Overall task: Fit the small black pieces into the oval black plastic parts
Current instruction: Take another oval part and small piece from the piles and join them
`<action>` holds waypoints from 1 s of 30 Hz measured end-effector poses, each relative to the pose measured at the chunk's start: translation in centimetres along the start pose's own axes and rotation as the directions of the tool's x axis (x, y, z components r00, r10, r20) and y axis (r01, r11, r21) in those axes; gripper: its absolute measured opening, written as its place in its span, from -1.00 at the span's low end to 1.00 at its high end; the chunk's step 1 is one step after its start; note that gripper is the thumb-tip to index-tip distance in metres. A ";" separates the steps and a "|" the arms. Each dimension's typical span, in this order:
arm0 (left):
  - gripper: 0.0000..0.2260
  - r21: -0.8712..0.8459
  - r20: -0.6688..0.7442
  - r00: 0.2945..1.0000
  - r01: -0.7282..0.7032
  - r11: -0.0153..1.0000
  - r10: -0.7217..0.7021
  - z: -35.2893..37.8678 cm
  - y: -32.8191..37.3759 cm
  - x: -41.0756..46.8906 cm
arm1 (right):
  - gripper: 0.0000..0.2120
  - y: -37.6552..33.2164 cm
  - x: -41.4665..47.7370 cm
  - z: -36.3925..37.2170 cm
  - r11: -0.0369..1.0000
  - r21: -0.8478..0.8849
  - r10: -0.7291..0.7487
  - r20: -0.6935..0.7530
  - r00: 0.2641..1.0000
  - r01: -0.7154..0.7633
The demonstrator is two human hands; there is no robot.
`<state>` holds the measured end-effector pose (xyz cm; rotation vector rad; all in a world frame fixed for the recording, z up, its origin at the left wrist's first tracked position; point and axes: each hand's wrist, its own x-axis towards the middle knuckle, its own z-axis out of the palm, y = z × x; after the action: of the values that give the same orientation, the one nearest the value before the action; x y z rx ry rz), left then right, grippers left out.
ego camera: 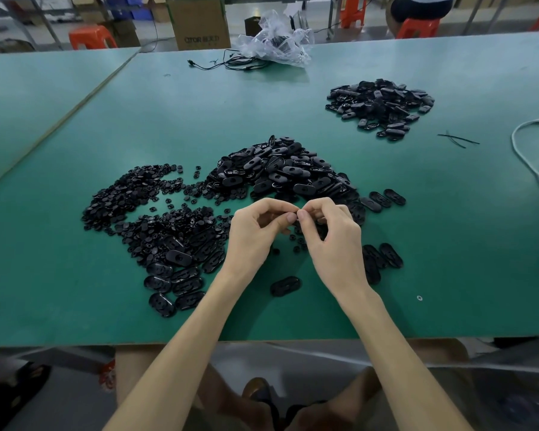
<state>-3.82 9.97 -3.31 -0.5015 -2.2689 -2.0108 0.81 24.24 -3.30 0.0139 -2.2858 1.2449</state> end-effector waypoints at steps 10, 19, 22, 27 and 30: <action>-0.84 -0.033 0.013 0.999 0.043 0.999 -0.042 -0.2 -0.2 0.2 | -0.94 -0.2 0.1 -0.1 0.996 0.004 0.092 -0.134 0.987 -0.093; -0.84 -0.034 0.074 0.997 0.021 0.999 -0.019 -0.1 -0.1 0.1 | -0.92 0.1 0.1 -0.2 0.999 -0.053 0.007 -0.098 0.995 -0.012; -0.88 -0.041 0.081 0.997 0.020 0.999 -0.016 0.0 -0.1 0.1 | -0.96 0.1 0.1 -0.2 1.000 -0.005 0.020 -0.080 0.997 -0.021; -0.90 -0.034 0.071 0.997 0.001 0.999 0.001 0.0 -0.1 0.1 | -0.95 0.9 0.3 -0.3 0.980 0.124 0.162 -0.058 0.985 -0.154; -0.89 -0.069 0.075 0.997 0.014 0.998 -0.009 0.0 -0.1 0.1 | -0.94 1.0 0.4 -0.3 0.977 0.132 0.178 -0.050 0.983 -0.170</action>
<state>-3.97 10.00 -3.40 -0.5802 -2.2550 -2.1169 0.36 25.14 -3.78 -0.1807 -2.1894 1.4581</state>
